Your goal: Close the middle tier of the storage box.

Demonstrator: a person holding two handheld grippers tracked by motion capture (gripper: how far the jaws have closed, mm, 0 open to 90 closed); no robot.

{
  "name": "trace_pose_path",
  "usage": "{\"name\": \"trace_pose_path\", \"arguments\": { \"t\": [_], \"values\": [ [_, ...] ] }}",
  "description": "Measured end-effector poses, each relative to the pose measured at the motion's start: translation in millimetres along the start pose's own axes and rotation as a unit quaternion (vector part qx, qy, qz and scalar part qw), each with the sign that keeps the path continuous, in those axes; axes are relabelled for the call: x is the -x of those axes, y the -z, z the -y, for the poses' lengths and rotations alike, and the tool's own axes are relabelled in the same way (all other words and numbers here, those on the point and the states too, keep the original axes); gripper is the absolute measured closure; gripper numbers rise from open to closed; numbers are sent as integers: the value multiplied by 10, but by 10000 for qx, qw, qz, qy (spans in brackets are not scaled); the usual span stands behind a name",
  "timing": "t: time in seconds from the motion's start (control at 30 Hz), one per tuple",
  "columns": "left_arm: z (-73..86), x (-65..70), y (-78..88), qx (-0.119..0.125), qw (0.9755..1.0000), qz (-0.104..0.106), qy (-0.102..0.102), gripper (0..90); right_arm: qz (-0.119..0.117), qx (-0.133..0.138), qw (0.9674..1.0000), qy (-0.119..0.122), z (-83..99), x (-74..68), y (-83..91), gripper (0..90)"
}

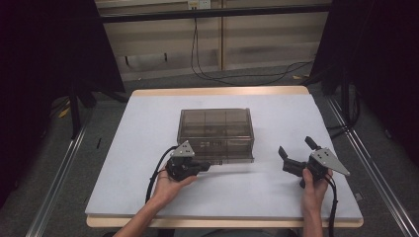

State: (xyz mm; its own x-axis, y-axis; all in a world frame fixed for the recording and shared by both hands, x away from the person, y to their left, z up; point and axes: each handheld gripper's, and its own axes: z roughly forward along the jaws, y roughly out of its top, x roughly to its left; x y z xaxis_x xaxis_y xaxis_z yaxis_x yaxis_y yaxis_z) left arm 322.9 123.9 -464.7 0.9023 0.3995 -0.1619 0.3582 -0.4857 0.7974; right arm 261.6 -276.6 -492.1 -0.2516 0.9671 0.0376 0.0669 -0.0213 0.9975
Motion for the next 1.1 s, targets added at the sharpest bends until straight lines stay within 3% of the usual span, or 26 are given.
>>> {"name": "trace_pose_path", "arguments": {
  "t": [0.2, 1.1],
  "values": [
    [-9, -17, 14, 135, 9999, -17, 49, 900, 6, 0, 10000, 1, 0, 1, 0, 0],
    [-62, -75, 12, 131, 9998, -121, 76, 900, 5, -6, 10000, -8, 0, 3, -2, 0]
  ]
}}
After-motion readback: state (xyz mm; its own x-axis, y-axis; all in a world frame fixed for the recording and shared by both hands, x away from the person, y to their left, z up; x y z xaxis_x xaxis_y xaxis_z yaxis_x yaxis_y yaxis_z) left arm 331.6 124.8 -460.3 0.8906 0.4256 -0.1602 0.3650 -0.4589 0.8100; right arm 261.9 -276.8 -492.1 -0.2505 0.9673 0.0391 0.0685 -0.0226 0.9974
